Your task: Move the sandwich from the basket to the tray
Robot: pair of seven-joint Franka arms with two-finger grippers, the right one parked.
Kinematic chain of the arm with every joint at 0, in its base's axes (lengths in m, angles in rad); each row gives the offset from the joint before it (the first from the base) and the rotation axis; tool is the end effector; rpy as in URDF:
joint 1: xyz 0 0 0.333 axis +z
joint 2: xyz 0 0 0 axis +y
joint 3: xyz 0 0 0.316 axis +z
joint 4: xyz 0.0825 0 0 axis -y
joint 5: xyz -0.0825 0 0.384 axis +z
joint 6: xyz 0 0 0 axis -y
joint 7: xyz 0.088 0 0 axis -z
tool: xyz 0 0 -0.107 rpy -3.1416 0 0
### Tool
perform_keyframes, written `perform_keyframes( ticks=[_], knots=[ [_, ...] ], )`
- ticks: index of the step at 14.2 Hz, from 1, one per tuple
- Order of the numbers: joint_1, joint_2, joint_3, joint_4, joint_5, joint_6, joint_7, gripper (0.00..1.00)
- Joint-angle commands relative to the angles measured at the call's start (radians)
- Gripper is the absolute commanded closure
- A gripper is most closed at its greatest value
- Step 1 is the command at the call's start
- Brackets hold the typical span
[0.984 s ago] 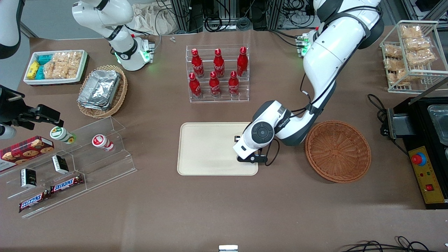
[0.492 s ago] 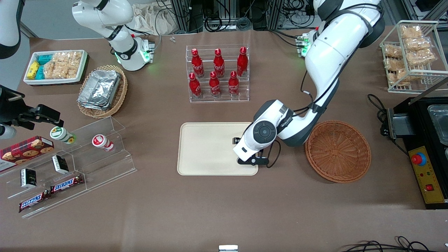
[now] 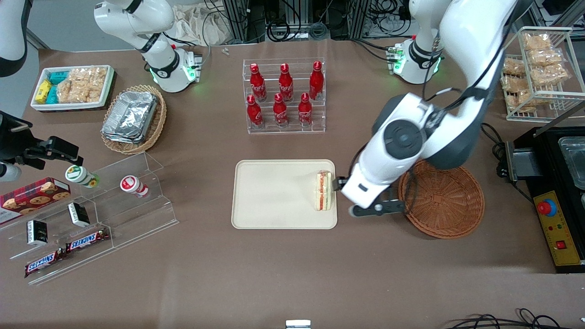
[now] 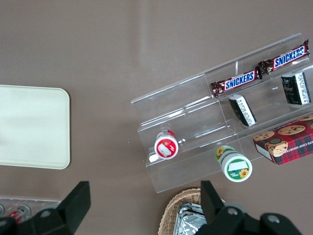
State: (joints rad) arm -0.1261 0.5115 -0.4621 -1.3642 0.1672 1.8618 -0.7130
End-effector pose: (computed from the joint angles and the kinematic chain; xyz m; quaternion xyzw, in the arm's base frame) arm 0.6217 -0.3232 0.4508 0.9971 0.0677 -0.0024 0.0347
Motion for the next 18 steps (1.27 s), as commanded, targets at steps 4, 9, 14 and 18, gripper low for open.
perform_keyframes(
  ticks=[4,9,14,18],
  knots=[
    [0.126,-0.142,0.005,-0.033,0.005,-0.154,0.056,0.00],
    [0.069,-0.309,0.264,-0.110,-0.152,-0.217,0.369,0.00],
    [0.068,-0.470,0.388,-0.282,-0.156,-0.196,0.634,0.00],
    [0.075,-0.495,0.497,-0.302,-0.160,-0.204,0.861,0.00]
  ],
)
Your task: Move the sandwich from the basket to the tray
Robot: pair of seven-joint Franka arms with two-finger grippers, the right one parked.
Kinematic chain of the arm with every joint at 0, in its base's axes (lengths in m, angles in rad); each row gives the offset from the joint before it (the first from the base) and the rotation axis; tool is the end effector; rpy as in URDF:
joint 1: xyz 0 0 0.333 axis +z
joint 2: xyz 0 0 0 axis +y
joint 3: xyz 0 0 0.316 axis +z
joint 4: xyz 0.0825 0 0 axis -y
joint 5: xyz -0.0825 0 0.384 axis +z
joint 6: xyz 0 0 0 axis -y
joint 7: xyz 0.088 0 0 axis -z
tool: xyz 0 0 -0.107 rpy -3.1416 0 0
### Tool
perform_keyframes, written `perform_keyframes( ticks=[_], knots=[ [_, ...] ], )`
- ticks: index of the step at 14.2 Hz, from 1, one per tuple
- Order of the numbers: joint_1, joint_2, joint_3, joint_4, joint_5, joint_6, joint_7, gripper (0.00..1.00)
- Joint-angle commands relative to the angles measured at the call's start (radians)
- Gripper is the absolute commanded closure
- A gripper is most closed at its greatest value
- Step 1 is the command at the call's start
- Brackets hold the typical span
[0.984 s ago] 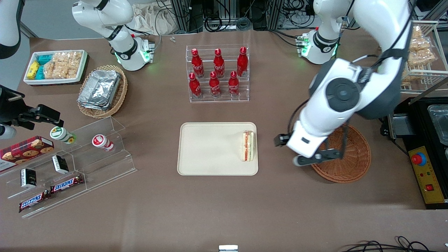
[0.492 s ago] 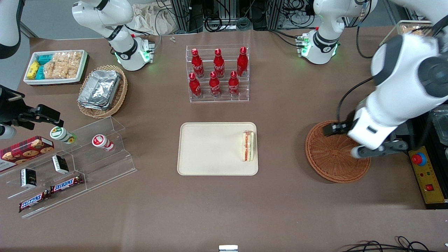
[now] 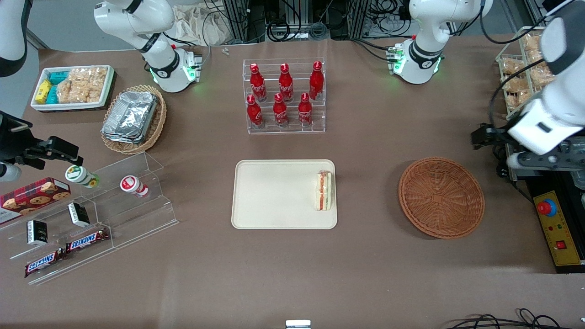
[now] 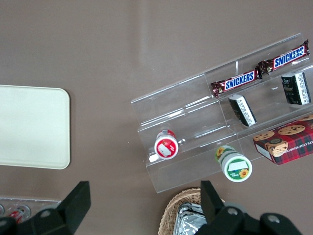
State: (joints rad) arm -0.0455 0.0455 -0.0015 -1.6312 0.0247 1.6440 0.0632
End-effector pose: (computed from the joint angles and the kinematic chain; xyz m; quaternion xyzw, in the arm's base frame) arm 0.5713 -0.0244 0.5766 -0.9982 0.0562 0.0164 0.0121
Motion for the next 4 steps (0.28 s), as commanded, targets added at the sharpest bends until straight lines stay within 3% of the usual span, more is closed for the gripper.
perform_keyframes(
  ticks=[1,4],
  knots=[
    [-0.002,-0.021,0.043,-0.027,-0.031,0.010,0.096,0.00],
    [-0.004,0.013,0.051,0.011,-0.037,0.008,0.098,0.00]
  ],
)
